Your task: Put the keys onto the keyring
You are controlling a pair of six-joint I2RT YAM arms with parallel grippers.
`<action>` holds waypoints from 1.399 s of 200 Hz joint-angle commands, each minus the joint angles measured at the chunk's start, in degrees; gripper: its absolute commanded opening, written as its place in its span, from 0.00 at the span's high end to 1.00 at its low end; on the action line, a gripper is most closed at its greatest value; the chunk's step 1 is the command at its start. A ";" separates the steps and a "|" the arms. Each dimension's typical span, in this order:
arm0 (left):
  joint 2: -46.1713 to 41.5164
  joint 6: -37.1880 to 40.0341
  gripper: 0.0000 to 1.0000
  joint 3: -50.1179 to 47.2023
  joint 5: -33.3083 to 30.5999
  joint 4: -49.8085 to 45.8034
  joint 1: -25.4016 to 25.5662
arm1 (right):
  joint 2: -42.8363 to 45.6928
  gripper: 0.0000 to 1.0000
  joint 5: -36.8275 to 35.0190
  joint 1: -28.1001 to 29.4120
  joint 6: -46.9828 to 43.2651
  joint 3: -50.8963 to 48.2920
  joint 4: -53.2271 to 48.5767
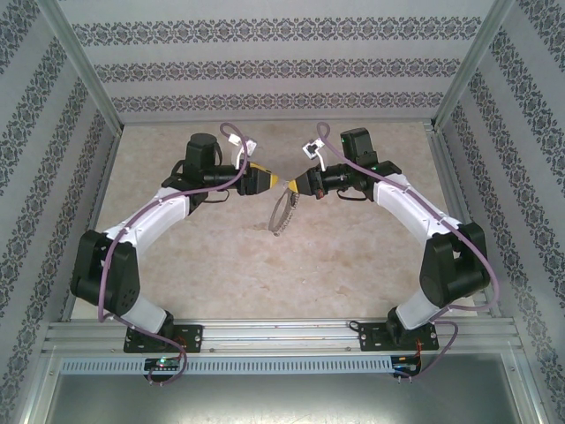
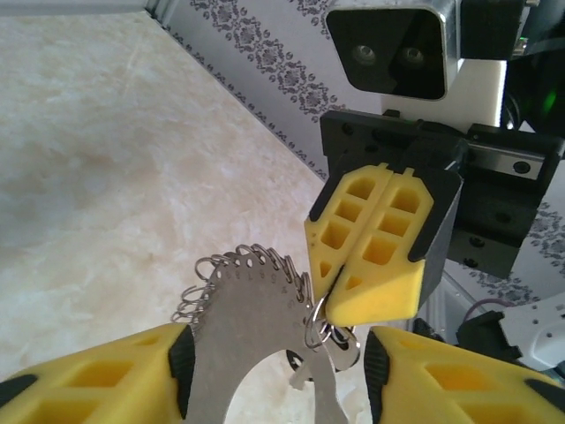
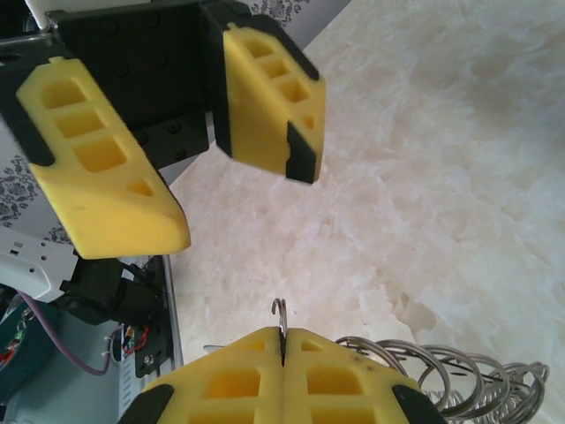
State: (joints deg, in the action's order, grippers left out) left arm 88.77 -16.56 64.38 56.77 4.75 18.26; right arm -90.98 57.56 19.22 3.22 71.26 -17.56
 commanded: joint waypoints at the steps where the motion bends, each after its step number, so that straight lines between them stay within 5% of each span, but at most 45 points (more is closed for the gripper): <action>1: 1.49 -1.42 0.53 0.96 4.36 3.38 -0.43 | 0.07 1.00 3.23 -0.24 1.01 1.33 2.92; 280: 3.16 -1.92 0.57 0.57 7.73 7.20 2.04 | -1.66 1.00 4.10 1.17 3.98 2.56 6.75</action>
State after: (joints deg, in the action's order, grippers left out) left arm 91.79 -18.70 63.33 62.81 9.74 19.55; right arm -92.40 59.48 19.75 6.33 71.64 -13.10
